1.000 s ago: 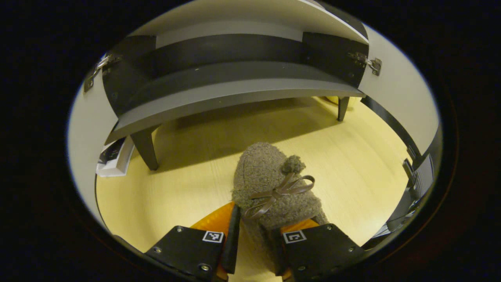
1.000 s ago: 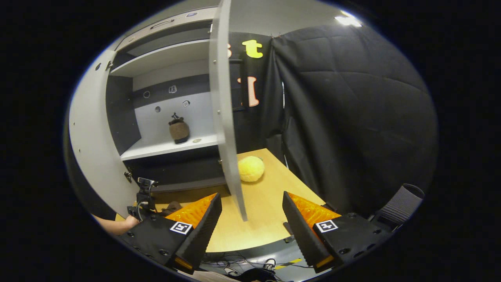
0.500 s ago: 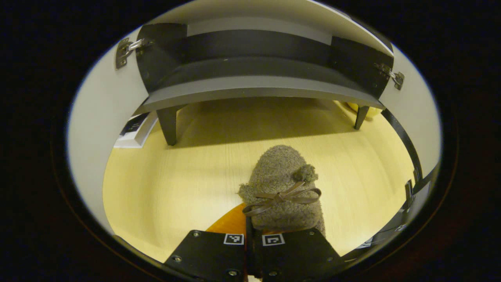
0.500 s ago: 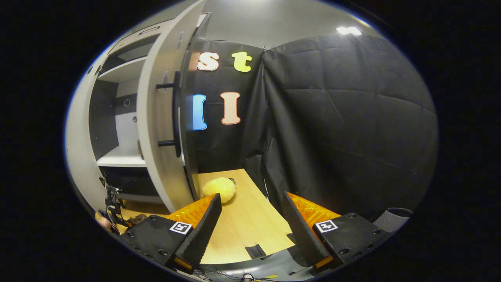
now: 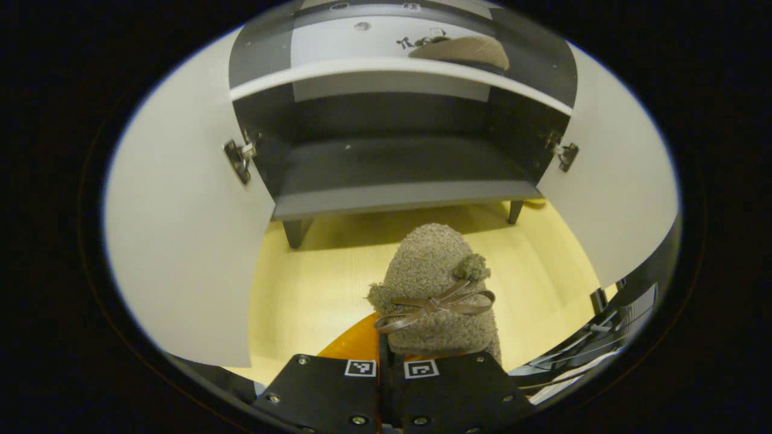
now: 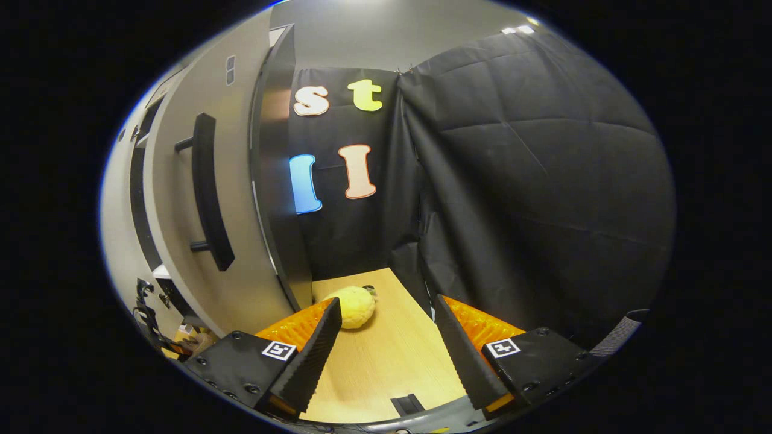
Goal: Grab one shoe with the right hand and put it into the shoe cabinet, grab the other shoe with the left hand and put it into the shoe cabinet; then close the right door with the right hand and the left door with the left hand.
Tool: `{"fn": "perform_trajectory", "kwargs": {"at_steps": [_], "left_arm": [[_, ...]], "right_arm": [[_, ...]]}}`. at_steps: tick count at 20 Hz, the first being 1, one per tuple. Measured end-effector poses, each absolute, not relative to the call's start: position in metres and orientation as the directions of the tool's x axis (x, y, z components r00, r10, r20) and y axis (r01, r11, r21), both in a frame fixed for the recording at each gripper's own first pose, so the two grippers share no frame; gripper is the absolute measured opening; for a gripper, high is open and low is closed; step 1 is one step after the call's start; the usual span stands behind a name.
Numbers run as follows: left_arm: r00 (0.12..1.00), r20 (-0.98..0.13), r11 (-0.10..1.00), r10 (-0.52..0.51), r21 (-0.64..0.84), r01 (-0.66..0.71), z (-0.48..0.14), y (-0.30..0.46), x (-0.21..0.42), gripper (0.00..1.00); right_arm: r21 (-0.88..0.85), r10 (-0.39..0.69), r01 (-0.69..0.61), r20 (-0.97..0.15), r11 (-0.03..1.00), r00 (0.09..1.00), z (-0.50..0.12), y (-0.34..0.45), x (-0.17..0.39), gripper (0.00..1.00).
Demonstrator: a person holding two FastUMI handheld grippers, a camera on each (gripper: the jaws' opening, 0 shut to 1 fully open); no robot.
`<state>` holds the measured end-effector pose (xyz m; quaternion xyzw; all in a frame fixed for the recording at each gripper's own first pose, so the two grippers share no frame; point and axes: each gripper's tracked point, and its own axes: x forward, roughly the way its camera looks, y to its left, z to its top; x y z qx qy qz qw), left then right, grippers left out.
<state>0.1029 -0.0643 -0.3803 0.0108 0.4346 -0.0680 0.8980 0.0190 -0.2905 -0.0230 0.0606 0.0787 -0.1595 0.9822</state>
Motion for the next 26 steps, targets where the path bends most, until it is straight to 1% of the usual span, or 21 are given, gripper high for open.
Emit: {"fn": "perform_trajectory", "kwargs": {"at_steps": [2, 3, 7, 11, 13, 14, 15, 16, 21, 22, 23, 24, 25, 26], "left_arm": [[0.649, -0.752, 0.989, -0.116, -0.025, 0.147, -0.376, -0.079, 0.098, 0.02], [0.669, -0.735, 0.989, -0.114, -0.017, 0.15, -0.386, -0.084, 0.099, 0.02], [0.75, -0.653, 0.99, -0.102, 0.008, 0.141, -0.37, -0.095, 0.111, 0.02], [0.808, -0.58, 0.989, -0.105, 0.021, 0.144, -0.359, -0.101, 0.139, 0.02], [0.825, -0.552, 0.99, -0.118, 0.002, 0.142, -0.349, -0.106, 0.153, 0.02], [0.832, -0.542, 0.99, -0.118, -0.004, 0.138, -0.344, -0.108, 0.162, 0.01], [0.841, -0.528, 0.991, -0.116, -0.001, 0.136, -0.341, -0.108, 0.173, 0.02], [0.851, -0.515, 0.992, -0.104, 0.009, 0.126, -0.336, -0.104, 0.173, 0.02], [0.897, -0.44, 0.989, -0.038, 0.114, 0.097, -0.311, -0.086, 0.231, 0.02], [0.902, -0.432, 0.986, -0.021, 0.14, 0.09, -0.308, -0.08, 0.242, 0.07], [0.907, -0.422, 0.984, -0.006, 0.159, 0.081, -0.31, -0.074, 0.257, 0.07], [0.911, -0.413, 0.983, 0.002, 0.17, 0.074, -0.311, -0.071, 0.268, 0.02], [0.915, -0.402, 0.982, 0.003, 0.175, 0.074, -0.314, -0.07, 0.282, 0.02], [0.918, -0.398, 0.981, 0.001, 0.179, 0.077, -0.317, -0.07, 0.295, 0.01]], "right_arm": [[0.105, -0.296, 0.315, -0.166, 0.943, 0.941, -0.021, -0.294, 0.029, 0.98], [0.104, -0.292, 0.311, -0.161, 0.945, 0.943, -0.019, -0.296, 0.033, 0.98], [0.096, -0.276, 0.292, -0.151, 0.952, 0.949, -0.014, -0.3, 0.043, 0.98], [0.113, -0.278, 0.294, -0.142, 0.949, 0.95, -0.012, -0.303, 0.046, 0.98], [0.126, -0.287, 0.304, -0.139, 0.944, 0.948, -0.011, -0.306, 0.044, 0.98], [0.133, -0.298, 0.315, -0.136, 0.94, 0.945, -0.01, -0.309, 0.042, 0.98], [0.142, -0.311, 0.328, -0.131, 0.934, 0.941, -0.009, -0.312, 0.038, 0.92], [0.153, -0.325, 0.342, -0.126, 0.927, 0.937, -0.007, -0.315, 0.035, 0.92], [0.174, -0.408, 0.422, -0.111, 0.89, 0.906, -0.009, -0.335, 0.005, 0.92], [0.176, -0.427, 0.44, -0.11, 0.881, 0.898, -0.008, -0.339, -0.002, 0.92], [0.182, -0.442, 0.454, -0.102, 0.872, 0.891, -0.005, -0.341, -0.01, 0.92], [0.185, -0.46, 0.469, -0.09, 0.864, 0.883, 0.0, -0.343, -0.017, 0.92], [0.183, -0.482, 0.488, -0.081, 0.853, 0.873, 0.002, -0.347, -0.025, 0.98], [0.181, -0.502, 0.507, -0.076, 0.843, 0.861, 0.004, -0.35, -0.032, 0.98]]}}
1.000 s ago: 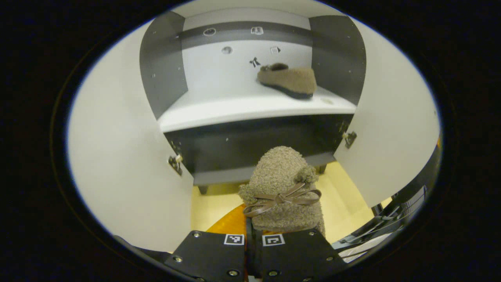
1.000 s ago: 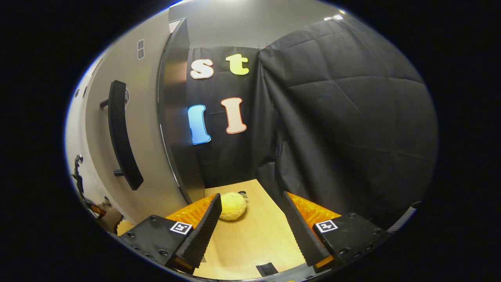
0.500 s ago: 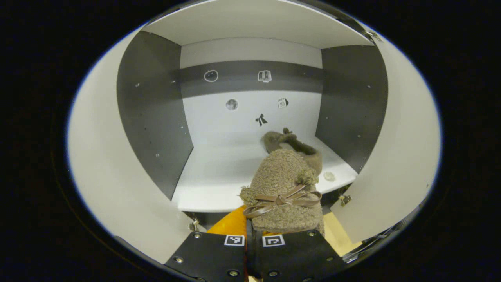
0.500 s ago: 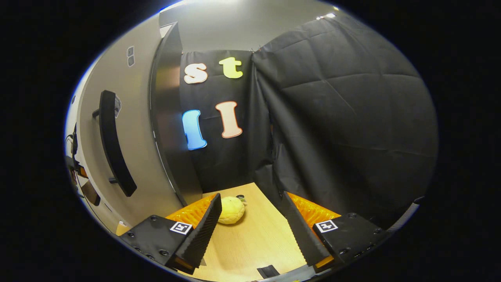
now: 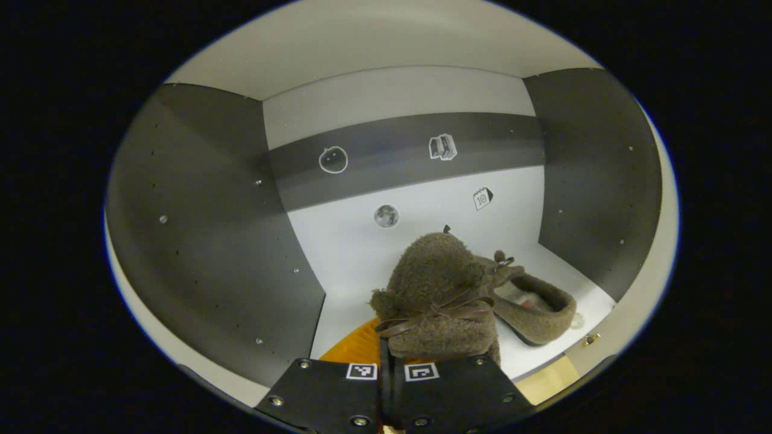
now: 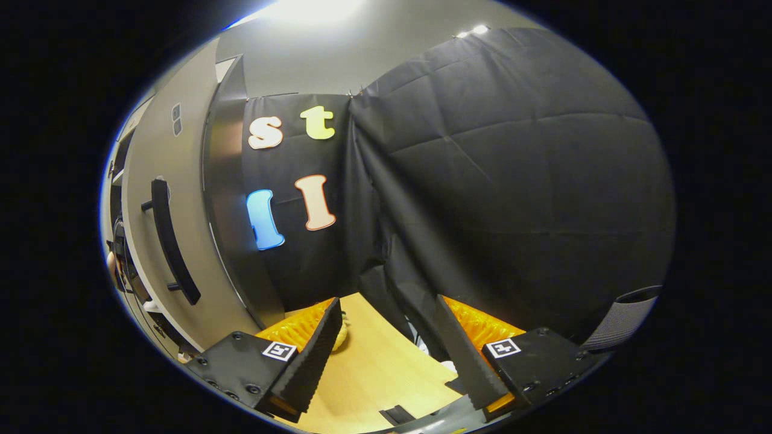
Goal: Grab one shoe with the right hand and put it into the shoe cabinet, grab the other shoe with the left hand and put it into the shoe cabinet; then close the right door with the right hand and the left door with the left hand.
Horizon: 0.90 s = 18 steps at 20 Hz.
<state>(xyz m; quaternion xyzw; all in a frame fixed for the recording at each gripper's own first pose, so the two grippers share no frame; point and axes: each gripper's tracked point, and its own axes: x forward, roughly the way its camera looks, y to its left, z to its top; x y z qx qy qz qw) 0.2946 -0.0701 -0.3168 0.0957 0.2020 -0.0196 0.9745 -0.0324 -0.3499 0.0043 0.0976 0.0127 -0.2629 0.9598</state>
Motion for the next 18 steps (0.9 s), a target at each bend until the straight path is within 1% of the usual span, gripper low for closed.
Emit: {"fn": "perform_trajectory", "kwargs": {"at_steps": [1, 2, 3, 4, 5, 7, 8, 9, 10, 11, 12, 14, 15, 16, 17, 18], "left_arm": [[0.917, -0.399, 0.98, 0.0, 0.183, 0.08, -0.323, -0.069, 0.306, 0.01], [0.914, -0.407, 0.979, 0.006, 0.187, 0.077, -0.33, -0.067, 0.315, 0.01], [0.911, -0.412, 0.98, 0.006, 0.185, 0.077, -0.338, -0.066, 0.323, 0.01], [0.91, -0.414, 0.981, 0.0, 0.177, 0.08, -0.343, -0.067, 0.331, 0.01], [0.908, -0.419, 0.981, -0.004, 0.173, 0.085, -0.348, -0.068, 0.337, 0.01], [0.905, -0.426, 0.979, -0.001, 0.186, 0.089, -0.356, -0.07, 0.349, 0.01], [0.902, -0.431, 0.977, 0.0, 0.193, 0.092, -0.36, -0.07, 0.354, 0.01], [0.898, -0.44, 0.976, 0.0, 0.195, 0.096, -0.365, -0.072, 0.357, 0.01], [0.894, -0.447, 0.976, -0.003, 0.194, 0.1, -0.369, -0.072, 0.36, 0.01], [0.892, -0.452, 0.976, -0.004, 0.191, 0.102, -0.374, -0.073, 0.362, 0.01], [0.889, -0.457, 0.976, -0.007, 0.19, 0.106, -0.377, -0.074, 0.364, 0.01], [0.882, -0.471, 0.975, -0.013, 0.192, 0.116, -0.383, -0.076, 0.368, 0.03], [0.877, -0.48, 0.974, -0.021, 0.188, 0.126, -0.387, -0.078, 0.369, 0.03], [0.871, -0.49, 0.974, -0.028, 0.184, 0.135, -0.389, -0.08, 0.367, 0.06], [0.865, -0.501, 0.974, -0.033, 0.179, 0.142, -0.391, -0.081, 0.366, 0.09], [0.855, -0.518, 0.972, -0.041, 0.176, 0.153, -0.395, -0.082, 0.365, 0.08]], "right_arm": [[0.183, -0.521, 0.525, -0.071, 0.831, 0.85, 0.005, -0.351, -0.041, 0.98], [0.188, -0.537, 0.539, -0.068, 0.821, 0.841, 0.008, -0.352, -0.048, 0.92], [0.191, -0.553, 0.554, -0.065, 0.81, 0.831, 0.009, -0.352, -0.057, 0.92], [0.19, -0.571, 0.572, -0.062, 0.798, 0.818, 0.01, -0.352, -0.065, 0.98], [0.186, -0.59, 0.59, -0.058, 0.786, 0.805, 0.011, -0.352, -0.071, 1.0], [0.184, -0.615, 0.614, -0.06, 0.768, 0.786, 0.009, -0.352, -0.083, 0.92], [0.187, -0.621, 0.62, -0.063, 0.762, 0.781, 0.007, -0.35, -0.086, 0.98], [0.19, -0.625, 0.625, -0.066, 0.757, 0.778, 0.005, -0.348, -0.09, 0.98], [0.192, -0.63, 0.629, -0.066, 0.753, 0.774, 0.005, -0.346, -0.093, 0.92], [0.191, -0.633, 0.632, -0.066, 0.751, 0.771, 0.003, -0.344, -0.095, 0.92], [0.188, -0.637, 0.637, -0.068, 0.748, 0.768, 0.002, -0.342, -0.097, 0.98], [0.182, -0.642, 0.643, -0.071, 0.744, 0.763, -0.001, -0.339, -0.101, 0.98], [0.181, -0.643, 0.644, -0.072, 0.743, 0.762, -0.001, -0.338, -0.101, 0.92], [0.181, -0.643, 0.645, -0.075, 0.743, 0.762, -0.002, -0.337, -0.102, 0.92], [0.181, -0.643, 0.645, -0.078, 0.742, 0.762, -0.004, -0.337, -0.102, 0.98], [0.183, -0.641, 0.643, -0.082, 0.743, 0.763, -0.005, -0.336, -0.101, 0.98]]}}
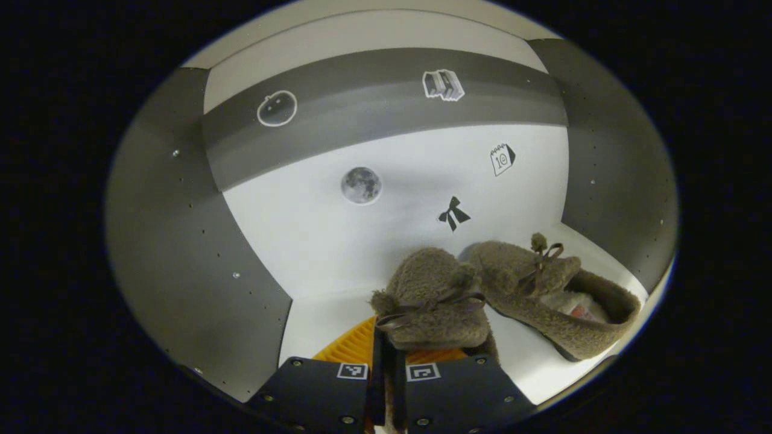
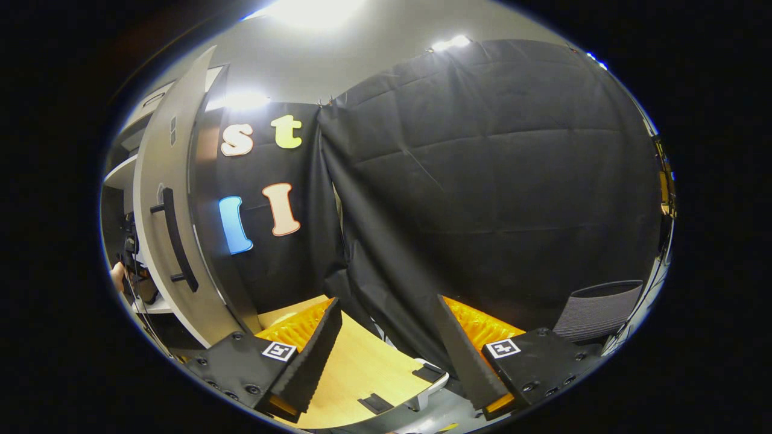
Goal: Grab one shoe with the right hand and put it into the shoe cabinet, grab the other shoe with the left hand and put it into the shoe cabinet; then close the right door with the right hand and the left door with the left hand.
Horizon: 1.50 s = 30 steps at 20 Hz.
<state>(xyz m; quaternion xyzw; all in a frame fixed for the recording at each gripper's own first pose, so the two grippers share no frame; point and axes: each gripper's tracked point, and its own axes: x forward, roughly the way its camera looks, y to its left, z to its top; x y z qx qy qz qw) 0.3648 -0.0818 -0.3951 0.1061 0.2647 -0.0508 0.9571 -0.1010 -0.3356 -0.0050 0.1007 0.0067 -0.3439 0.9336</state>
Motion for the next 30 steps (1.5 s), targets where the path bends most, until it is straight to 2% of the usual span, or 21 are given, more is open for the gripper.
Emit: {"fn": "perform_trajectory", "kwargs": {"at_steps": [3, 4, 5, 7, 10, 11, 18, 19, 22, 26, 30], "left_arm": [[0.843, -0.537, 0.968, -0.018, 0.202, 0.149, -0.395, -0.073, 0.355, 0.19], [0.847, -0.531, 0.967, -0.022, 0.202, 0.152, -0.39, -0.073, 0.353, 0.15], [0.849, -0.528, 0.966, -0.026, 0.207, 0.158, -0.386, -0.071, 0.348, 0.36], [0.854, -0.52, 0.962, -0.031, 0.217, 0.167, -0.374, -0.07, 0.335, 0.35], [0.883, -0.469, 0.962, -0.037, 0.221, 0.158, -0.345, -0.07, 0.313, 0.97], [0.892, -0.449, 0.964, -0.044, 0.215, 0.156, -0.335, -0.07, 0.304, 0.92], [0.961, -0.273, 0.974, -0.047, 0.2, 0.104, -0.255, -0.078, 0.213, 0.91], [0.969, -0.244, 0.978, -0.044, 0.188, 0.092, -0.245, -0.078, 0.197, 0.97], [0.986, -0.166, 0.989, -0.015, 0.144, 0.039, -0.222, -0.075, 0.149, 0.97], [0.995, -0.08, 0.994, 0.065, 0.094, -0.057, -0.21, -0.057, 0.091, 0.97], [0.982, -0.026, 0.976, 0.185, 0.118, -0.181, -0.21, -0.043, 0.026, 0.96]], "right_arm": [[0.189, -0.629, 0.633, -0.089, 0.751, 0.772, -0.008, -0.336, -0.098, 0.98], [0.189, -0.624, 0.629, -0.089, 0.755, 0.776, -0.008, -0.337, -0.095, 0.98], [0.19, -0.617, 0.621, -0.087, 0.761, 0.782, -0.008, -0.337, -0.092, 0.98], [0.193, -0.598, 0.601, -0.081, 0.776, 0.797, -0.006, -0.338, -0.084, 0.98], [0.2, -0.556, 0.558, -0.076, 0.805, 0.828, -0.005, -0.337, -0.067, 0.98], [0.202, -0.537, 0.539, -0.072, 0.817, 0.841, -0.003, -0.337, -0.06, 0.98], [0.18, -0.378, 0.374, -0.012, 0.91, 0.926, 0.027, -0.333, 0.001, 0.98], [0.179, -0.349, 0.343, -0.001, 0.922, 0.937, 0.034, -0.331, 0.011, 0.98], [0.165, -0.259, 0.25, 0.04, 0.954, 0.965, 0.058, -0.322, 0.037, 0.98], [0.116, -0.138, 0.13, 0.068, 0.985, 0.988, 0.081, -0.305, 0.065, 0.98], [0.078, -0.043, 0.038, 0.067, 0.996, 0.997, 0.093, -0.291, 0.084, 0.98]]}}
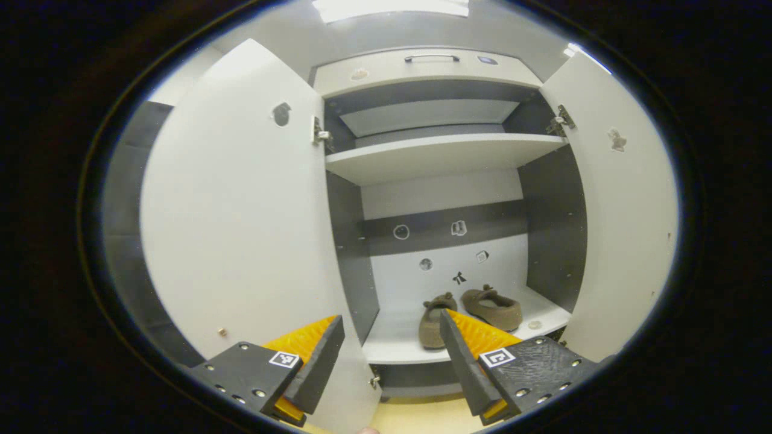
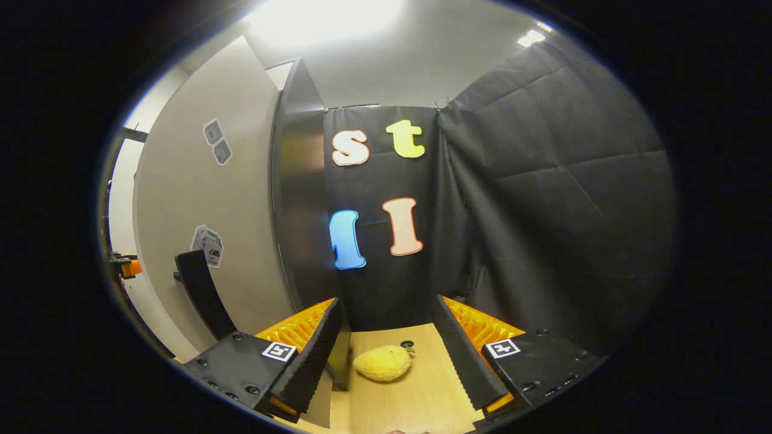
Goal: Grab one shoe with the right hand and put it into the shoe cabinet, grab the other shoe with the left hand and put it into the shoe cabinet; then close the right door with the right hand and the left door with the left hand.
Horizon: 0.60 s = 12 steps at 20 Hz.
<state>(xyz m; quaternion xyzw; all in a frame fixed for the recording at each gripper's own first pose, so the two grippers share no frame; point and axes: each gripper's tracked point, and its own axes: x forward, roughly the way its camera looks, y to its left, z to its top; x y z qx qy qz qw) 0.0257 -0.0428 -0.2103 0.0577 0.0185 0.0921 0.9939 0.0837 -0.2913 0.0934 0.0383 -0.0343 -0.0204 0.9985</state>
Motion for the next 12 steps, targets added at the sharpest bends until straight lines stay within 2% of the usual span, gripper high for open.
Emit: {"fn": "perform_trajectory", "kwargs": {"at_steps": [6, 9, 10, 11, 12], "left_arm": [[0.973, 0.003, 0.972, 0.233, 0.04, -0.233, -0.227, -0.056, -0.06, 0.97], [0.971, -0.002, 0.97, 0.24, 0.039, -0.239, -0.232, -0.056, -0.08, 0.97], [0.974, -0.005, 0.974, 0.225, 0.034, -0.225, -0.234, -0.057, -0.082, 0.97], [0.978, -0.009, 0.978, 0.209, 0.027, -0.209, -0.235, -0.056, -0.082, 0.97], [0.98, -0.015, 0.98, 0.197, 0.021, -0.197, -0.238, -0.054, -0.084, 0.97]], "right_arm": [[0.037, 0.062, -0.065, 0.069, 0.997, 0.996, 0.105, -0.259, 0.089, 0.98], [0.044, 0.096, -0.098, 0.062, 0.994, 0.993, 0.105, -0.235, 0.088, 0.98], [0.045, 0.102, -0.104, 0.062, 0.994, 0.993, 0.105, -0.228, 0.088, 0.92], [0.035, 0.078, -0.08, 0.065, 0.996, 0.995, 0.106, -0.229, 0.085, 0.98], [0.026, 0.059, -0.061, 0.07, 0.998, 0.996, 0.108, -0.23, 0.084, 0.9]]}}
